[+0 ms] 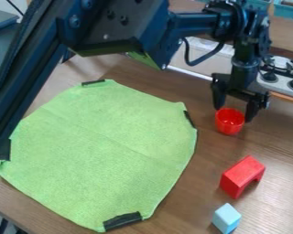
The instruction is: Move the red object from the table to the top right of the cloth
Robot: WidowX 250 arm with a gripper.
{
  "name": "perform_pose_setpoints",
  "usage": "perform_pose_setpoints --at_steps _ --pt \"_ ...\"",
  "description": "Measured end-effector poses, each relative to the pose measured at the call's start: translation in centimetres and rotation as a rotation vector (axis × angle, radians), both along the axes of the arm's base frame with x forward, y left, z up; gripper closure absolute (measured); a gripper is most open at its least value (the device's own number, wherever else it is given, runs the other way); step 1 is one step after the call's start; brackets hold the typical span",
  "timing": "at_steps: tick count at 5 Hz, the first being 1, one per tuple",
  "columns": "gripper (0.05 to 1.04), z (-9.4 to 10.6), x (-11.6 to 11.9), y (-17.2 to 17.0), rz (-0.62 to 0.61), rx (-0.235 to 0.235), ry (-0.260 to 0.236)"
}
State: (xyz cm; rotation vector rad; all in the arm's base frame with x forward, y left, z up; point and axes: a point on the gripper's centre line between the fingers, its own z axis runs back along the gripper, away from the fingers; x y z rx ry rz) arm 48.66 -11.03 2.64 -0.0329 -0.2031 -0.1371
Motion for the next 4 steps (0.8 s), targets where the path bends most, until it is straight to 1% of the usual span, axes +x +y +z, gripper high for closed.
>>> perform_pose_setpoints --at_steps 1,2,3,4 --pt "0.083 -1.7 -1.0 0.2 0.000 0.007 0.036" --pt "0.083 -2.2 -1.9 0.3 -0.001 0.002 0.048" --pt "0.138 -2.2 -2.9 0.2 -0.013 -0.016 0.055" --pt "0.399 -2.1 -3.4 0.1 -0.021 -0.032 0.058"
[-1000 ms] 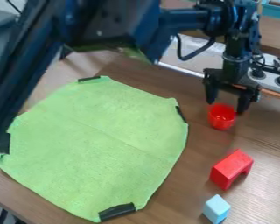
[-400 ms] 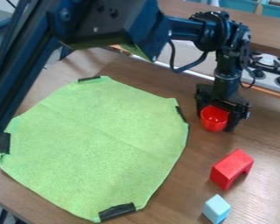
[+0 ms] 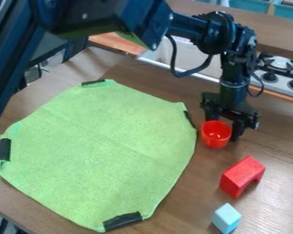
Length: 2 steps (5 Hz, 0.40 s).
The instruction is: Move the red object from the table to the top right of the cloth
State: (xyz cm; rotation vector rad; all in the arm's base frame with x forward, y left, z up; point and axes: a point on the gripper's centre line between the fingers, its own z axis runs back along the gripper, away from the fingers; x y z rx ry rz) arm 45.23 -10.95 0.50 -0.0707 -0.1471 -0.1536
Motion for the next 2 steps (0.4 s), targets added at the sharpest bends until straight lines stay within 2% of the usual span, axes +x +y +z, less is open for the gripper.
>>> perform_pose_setpoints --at_steps 1,2 --pt "0.698 0.9 -0.2 0.0 -0.006 -0.017 -0.005" --pt "0.826 2.0 -0.3 0.8 -0.009 -0.045 -0.015"
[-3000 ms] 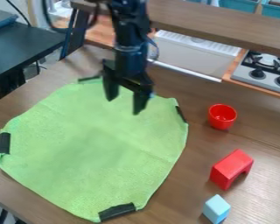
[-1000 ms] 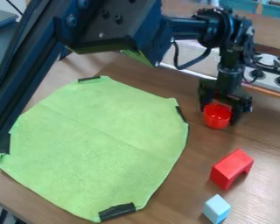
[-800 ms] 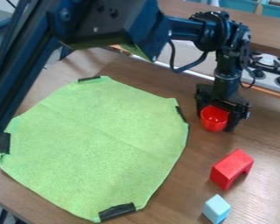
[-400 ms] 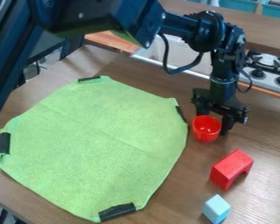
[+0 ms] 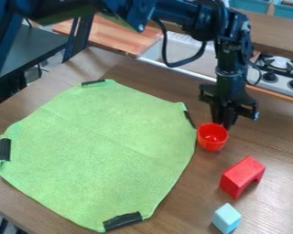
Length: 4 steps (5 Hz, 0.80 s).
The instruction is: Move the red object from the table to the top right of the cloth
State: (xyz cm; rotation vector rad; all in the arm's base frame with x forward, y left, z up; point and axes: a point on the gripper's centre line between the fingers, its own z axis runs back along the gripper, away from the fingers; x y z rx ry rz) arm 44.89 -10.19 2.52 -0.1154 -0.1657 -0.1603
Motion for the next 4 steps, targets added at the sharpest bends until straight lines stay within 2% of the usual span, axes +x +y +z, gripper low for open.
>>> perform_pose_setpoints --at_steps 1,2,3,4 --pt "0.568 1.4 -0.4 0.3 -0.034 -0.012 -0.014" --pt "0.270 2.9 -1.3 0.1 -0.063 -0.038 -0.031" --pt "0.076 3.0 -2.2 0.3 -0.074 -0.045 -0.016" --pt "0.079 2.7 -3.1 0.7 -0.086 -0.041 0.001"
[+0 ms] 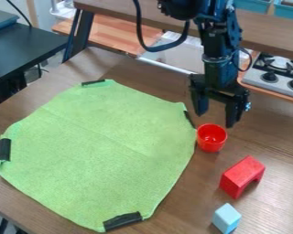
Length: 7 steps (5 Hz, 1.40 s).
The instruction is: Move the red object from the table to the top right of the cloth
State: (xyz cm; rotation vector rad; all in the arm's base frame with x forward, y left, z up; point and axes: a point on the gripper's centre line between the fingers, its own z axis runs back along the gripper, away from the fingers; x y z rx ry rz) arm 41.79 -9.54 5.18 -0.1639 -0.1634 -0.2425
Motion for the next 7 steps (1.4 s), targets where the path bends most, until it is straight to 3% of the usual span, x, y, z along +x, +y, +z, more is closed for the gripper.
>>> perform_pose_setpoints --at_steps 3,4,7 --pt "0.082 -1.3 -1.0 1.7 0.019 0.107 0.053" --pt "0.134 -1.8 -0.9 1.7 0.034 0.111 0.056" --pt "0.913 -3.3 -1.1 2.1 0.032 0.128 0.043"
